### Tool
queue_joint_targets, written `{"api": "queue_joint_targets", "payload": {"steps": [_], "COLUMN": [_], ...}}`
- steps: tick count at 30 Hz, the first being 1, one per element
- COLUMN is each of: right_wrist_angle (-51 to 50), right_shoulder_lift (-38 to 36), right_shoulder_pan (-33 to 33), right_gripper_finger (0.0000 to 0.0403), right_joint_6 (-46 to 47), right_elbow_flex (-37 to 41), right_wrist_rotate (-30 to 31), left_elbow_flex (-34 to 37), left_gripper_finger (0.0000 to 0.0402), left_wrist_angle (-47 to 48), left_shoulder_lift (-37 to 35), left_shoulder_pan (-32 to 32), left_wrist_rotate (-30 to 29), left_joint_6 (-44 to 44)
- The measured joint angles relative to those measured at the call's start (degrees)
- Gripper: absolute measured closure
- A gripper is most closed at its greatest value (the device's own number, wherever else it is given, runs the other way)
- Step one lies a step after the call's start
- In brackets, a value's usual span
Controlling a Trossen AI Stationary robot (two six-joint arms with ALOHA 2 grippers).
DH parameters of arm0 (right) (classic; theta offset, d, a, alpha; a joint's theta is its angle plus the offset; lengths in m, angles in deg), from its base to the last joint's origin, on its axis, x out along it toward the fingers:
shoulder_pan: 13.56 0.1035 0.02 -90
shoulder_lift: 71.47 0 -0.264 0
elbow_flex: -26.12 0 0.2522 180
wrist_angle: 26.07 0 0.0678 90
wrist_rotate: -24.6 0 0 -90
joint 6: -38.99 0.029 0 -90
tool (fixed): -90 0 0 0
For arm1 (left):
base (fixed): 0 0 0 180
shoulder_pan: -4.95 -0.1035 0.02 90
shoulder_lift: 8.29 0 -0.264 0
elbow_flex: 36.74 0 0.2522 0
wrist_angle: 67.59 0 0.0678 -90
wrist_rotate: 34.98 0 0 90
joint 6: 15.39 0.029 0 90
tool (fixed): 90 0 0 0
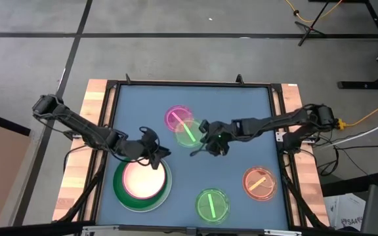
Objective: Stack plastic plates
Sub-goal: Stack the top green plate on top of the white plate
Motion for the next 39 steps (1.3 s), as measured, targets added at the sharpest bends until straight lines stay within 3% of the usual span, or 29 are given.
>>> {"api": "queue_joint_targets", "payload": {"steps": [6, 12, 20, 30, 39], "right_wrist_angle": [0.02, 0.02, 0.02, 0.47, 3.08], "right_shoulder_lift": [0.02, 0.04, 0.06, 0.08, 0.08], "right_shoulder_pan": [3.38, 5.72, 7.76, 8.24, 8.05], "right_gripper_finger": [0.0403, 0.0403, 0.0403, 0.0403, 0.0403], "right_joint_6": [0.00, 0.02, 0.02, 0.01, 0.00], "right_elbow_flex": [-0.02, -0.02, -0.04, -0.04, -0.04], "right_wrist_rotate": [0.04, 0.02, 0.02, -0.09, -0.14], "left_elbow_flex": [0.00, 0.00, 0.00, 0.00, 0.00], "left_gripper_finger": [0.0318, 0.0318, 0.0318, 0.0318, 0.0318], "left_wrist_angle": [-3.08, -2.40, -1.55, 8.22, 9.54], "left_shoulder_lift": [0.00, 0.00, 0.00, 0.00, 0.00], "left_shoulder_pan": [-3.57, -7.96, -12.81, -15.57, -15.52], "left_wrist_rotate": [0.37, 4.43, 5.54, 10.53, 11.57], "left_joint_6": [-4.18, -8.72, -9.09, -14.78, -16.52]}}
